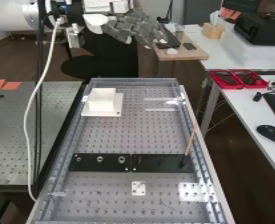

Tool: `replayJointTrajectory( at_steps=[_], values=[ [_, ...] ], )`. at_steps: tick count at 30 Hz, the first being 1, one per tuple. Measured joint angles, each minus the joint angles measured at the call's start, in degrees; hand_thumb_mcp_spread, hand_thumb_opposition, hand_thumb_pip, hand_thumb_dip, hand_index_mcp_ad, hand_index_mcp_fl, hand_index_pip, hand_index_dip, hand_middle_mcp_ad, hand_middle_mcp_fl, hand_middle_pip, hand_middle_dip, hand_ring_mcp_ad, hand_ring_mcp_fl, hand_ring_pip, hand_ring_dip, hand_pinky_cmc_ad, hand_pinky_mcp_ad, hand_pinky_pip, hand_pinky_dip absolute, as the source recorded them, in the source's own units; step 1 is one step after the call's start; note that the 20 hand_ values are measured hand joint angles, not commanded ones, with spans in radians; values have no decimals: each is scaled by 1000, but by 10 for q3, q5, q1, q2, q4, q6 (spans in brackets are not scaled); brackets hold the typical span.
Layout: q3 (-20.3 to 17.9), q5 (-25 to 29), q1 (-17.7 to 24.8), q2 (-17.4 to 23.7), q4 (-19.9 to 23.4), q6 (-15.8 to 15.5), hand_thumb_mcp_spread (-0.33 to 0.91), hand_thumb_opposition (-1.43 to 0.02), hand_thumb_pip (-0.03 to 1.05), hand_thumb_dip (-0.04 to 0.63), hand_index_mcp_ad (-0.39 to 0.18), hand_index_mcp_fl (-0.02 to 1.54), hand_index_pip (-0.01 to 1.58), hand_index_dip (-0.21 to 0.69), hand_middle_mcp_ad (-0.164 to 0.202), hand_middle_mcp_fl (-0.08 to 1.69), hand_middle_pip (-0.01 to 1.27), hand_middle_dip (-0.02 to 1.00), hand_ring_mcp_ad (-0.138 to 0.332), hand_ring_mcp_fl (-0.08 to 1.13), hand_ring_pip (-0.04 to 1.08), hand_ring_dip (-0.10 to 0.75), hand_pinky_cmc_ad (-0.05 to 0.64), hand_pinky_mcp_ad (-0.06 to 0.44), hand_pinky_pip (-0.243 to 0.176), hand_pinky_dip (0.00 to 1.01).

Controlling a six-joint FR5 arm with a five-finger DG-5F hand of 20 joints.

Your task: Grab the drill bit and place it in the clear container

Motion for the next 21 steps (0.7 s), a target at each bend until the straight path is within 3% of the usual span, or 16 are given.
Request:
replayJointTrajectory(
  at_steps=[21],
  values=[
    [5, -9, -4, 0, -2, -4, 438, -792, 424, 260, -162, 489, 492, 232, 51, 360, 122, 557, 195, 176, 105, 480, 431, 195, -45, 845]
  ],
)
